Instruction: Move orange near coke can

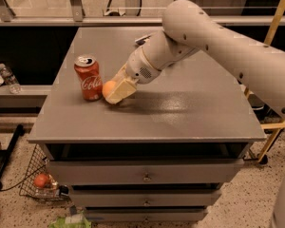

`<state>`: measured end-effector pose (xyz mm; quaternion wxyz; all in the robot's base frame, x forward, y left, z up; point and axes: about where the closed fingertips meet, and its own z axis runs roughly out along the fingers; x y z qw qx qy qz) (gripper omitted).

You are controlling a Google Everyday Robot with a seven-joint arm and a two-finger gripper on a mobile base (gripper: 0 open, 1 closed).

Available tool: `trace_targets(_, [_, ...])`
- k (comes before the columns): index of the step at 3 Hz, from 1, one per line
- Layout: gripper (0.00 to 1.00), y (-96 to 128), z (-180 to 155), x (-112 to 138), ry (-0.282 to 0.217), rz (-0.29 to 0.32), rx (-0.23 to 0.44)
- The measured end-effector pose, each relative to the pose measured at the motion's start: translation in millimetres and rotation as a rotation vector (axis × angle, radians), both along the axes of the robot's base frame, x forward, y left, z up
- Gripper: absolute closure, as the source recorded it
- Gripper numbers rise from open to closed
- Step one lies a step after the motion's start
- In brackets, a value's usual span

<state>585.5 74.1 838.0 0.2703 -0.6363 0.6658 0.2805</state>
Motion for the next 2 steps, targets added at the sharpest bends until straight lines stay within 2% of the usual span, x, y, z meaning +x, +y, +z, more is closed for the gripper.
trace_targets(2, [0.52,3.4,-1.4,-1.5,0.003,0.007,0.0])
